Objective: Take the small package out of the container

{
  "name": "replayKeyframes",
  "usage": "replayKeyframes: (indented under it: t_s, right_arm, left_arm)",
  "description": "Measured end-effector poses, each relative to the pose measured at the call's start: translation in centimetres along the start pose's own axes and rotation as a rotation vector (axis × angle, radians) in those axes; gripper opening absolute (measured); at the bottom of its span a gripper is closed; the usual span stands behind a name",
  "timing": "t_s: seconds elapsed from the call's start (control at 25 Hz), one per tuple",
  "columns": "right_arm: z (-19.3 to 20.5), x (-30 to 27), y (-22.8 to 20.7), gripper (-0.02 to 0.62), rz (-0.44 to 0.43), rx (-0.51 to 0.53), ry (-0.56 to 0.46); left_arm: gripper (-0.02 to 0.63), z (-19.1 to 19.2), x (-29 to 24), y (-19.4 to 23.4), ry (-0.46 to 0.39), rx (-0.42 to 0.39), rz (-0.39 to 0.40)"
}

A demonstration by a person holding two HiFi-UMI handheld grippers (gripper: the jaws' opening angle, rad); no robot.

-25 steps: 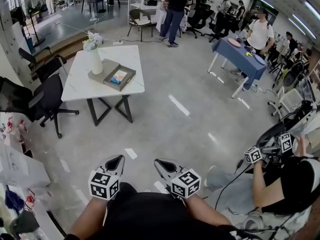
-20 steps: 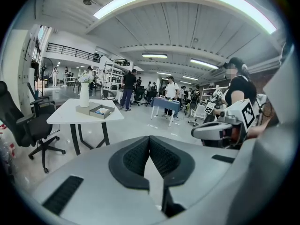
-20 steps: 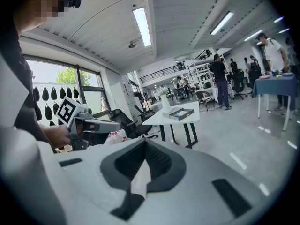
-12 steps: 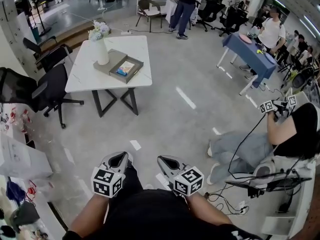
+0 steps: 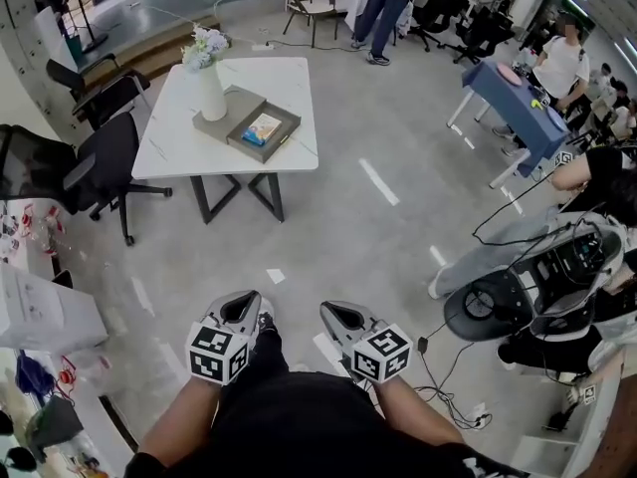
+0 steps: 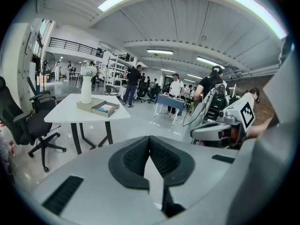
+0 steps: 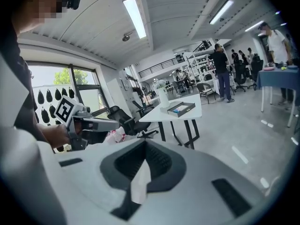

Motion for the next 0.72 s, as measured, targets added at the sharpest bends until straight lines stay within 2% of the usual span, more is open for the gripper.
replayKeyframes:
  t_s: [0.24,0.4,0.72]
  right_arm:
    - [-4.0,-4.6,-3.2,0.0,-0.001,0.01,0.012]
    - [-7.0,-8.0,-5.2,0.0,0.008,0.026,0.014]
    - [-11.3,-14.0,-7.5,0.0,0.033,0.032,0.013]
  left_arm:
    - [0.003,-4.4,-3.2,4.5,-0.009,0.013,-0.016]
    - [0.003,-8.0,-5.4,7.5,-0.035,0.008,-0.009]
    - [0.003,-12.6,-8.3,13.1,-0.047,0.029,0.023]
Point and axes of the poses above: the fingertips, and each gripper's own axes: x backward along the fingers, y to its left, z out of its underside, the point moved 10 cm from there along x, backward along the fingers, and after that the axes turned 7 degrees about x, right-handed, at the moved point
